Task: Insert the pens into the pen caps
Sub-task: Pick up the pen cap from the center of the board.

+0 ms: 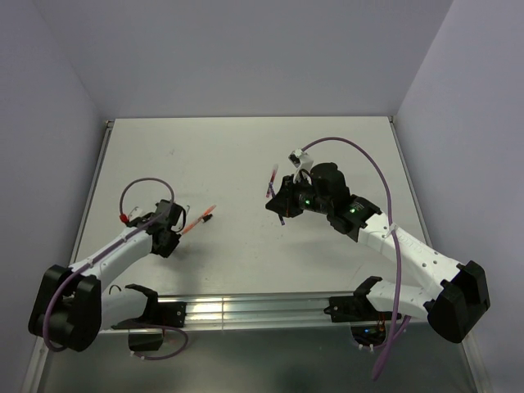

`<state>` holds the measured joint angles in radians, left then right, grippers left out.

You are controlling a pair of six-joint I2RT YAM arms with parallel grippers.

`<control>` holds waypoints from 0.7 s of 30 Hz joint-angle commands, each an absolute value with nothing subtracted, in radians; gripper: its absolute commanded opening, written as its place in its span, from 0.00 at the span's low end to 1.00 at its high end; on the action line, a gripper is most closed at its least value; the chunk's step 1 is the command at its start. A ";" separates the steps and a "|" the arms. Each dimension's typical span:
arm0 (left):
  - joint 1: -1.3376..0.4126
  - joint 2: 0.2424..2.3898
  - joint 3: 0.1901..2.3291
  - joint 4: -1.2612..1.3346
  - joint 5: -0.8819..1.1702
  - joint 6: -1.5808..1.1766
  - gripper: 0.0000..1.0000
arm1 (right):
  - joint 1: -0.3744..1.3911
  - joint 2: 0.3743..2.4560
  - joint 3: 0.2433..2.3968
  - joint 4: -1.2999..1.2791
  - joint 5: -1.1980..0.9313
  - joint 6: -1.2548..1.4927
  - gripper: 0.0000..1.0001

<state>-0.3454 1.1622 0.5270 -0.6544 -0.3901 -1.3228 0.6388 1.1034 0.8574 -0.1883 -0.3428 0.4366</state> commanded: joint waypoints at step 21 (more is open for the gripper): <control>-0.363 1.182 1.262 -0.370 0.138 -0.781 0.00 | 0.635 0.974 0.821 -0.009 -0.508 0.459 0.00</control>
<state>-0.3477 1.1347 1.1976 -0.4850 -0.0341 -0.8776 0.6388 1.0126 0.8234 -0.1139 -0.4480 0.4461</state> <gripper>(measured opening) 0.043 0.173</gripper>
